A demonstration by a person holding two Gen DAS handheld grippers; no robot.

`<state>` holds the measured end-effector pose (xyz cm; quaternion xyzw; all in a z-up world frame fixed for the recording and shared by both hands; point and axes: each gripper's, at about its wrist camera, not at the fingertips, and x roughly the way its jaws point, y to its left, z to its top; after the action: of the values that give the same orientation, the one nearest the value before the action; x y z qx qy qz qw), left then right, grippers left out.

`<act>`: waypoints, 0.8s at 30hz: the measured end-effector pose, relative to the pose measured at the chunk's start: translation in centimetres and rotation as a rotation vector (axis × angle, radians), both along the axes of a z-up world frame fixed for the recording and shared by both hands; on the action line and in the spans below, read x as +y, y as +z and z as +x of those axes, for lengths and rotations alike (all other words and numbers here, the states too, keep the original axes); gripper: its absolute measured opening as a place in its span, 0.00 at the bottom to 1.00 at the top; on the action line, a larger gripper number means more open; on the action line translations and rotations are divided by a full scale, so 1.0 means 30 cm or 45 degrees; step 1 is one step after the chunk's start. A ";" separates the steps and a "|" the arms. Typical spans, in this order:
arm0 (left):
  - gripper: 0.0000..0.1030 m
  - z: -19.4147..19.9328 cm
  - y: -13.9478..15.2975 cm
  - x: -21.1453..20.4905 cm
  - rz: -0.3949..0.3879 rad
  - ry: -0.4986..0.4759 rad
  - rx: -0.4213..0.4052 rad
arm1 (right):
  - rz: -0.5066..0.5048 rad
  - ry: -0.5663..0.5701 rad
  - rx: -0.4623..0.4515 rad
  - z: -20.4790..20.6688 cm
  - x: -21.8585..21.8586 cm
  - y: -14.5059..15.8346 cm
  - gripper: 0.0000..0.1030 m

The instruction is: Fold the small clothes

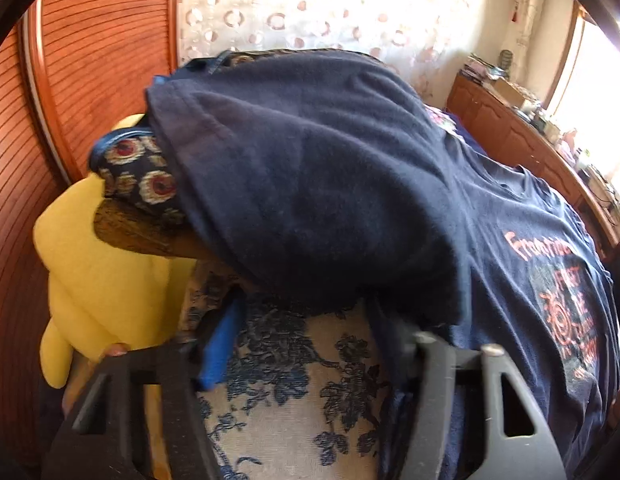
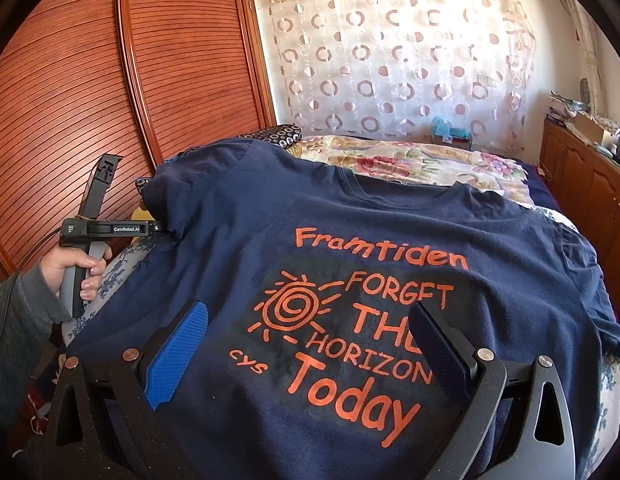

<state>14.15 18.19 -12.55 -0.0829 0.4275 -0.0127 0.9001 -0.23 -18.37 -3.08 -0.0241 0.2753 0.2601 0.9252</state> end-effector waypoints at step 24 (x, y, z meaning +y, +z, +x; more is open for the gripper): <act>0.06 0.010 0.390 -0.242 0.160 -0.226 -0.269 | 0.038 -0.048 -0.017 -0.002 -0.047 0.027 0.98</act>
<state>14.43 10.93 -0.85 0.0136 0.3361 -0.0742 0.9388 -0.31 -19.76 -2.26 -0.0067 0.2658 0.2467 0.9319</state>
